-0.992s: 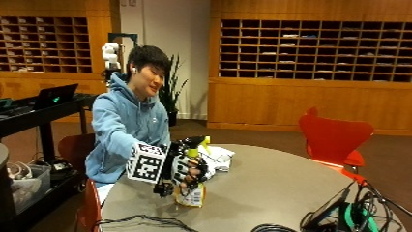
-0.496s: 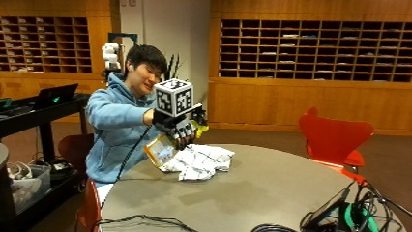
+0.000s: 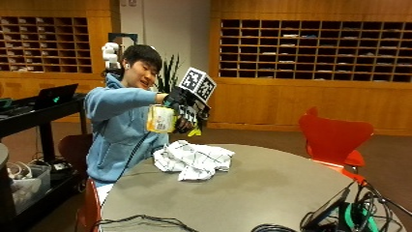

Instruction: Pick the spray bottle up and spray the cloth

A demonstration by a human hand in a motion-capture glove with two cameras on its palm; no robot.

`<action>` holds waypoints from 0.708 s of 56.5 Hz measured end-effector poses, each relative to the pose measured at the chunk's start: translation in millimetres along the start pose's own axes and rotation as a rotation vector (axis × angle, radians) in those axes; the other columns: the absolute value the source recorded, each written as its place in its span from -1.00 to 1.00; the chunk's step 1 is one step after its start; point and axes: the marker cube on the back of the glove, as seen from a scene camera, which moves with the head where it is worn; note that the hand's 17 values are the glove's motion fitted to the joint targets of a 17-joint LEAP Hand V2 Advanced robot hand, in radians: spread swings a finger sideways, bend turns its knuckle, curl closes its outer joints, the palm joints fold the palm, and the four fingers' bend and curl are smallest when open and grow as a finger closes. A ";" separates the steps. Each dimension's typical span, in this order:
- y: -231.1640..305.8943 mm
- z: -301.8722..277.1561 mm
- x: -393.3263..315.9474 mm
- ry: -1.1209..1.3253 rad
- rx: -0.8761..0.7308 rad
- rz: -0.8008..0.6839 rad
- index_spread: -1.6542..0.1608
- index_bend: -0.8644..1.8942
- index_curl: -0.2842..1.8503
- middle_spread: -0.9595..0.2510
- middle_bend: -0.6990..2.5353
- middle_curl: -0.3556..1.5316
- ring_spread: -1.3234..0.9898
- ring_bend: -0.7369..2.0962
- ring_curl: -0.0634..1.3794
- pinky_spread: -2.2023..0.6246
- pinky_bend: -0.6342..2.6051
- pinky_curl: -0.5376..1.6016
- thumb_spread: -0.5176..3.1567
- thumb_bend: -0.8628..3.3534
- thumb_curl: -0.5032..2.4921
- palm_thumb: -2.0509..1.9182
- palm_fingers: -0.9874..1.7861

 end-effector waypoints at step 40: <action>-14.7 17.6 -24.0 -0.187 0.015 -0.098 0.58 -0.08 -0.26 0.32 -0.20 -0.12 -0.05 -0.12 -0.31 0.33 -0.41 -0.12 -0.67 -0.61 -0.18 0.50 0.72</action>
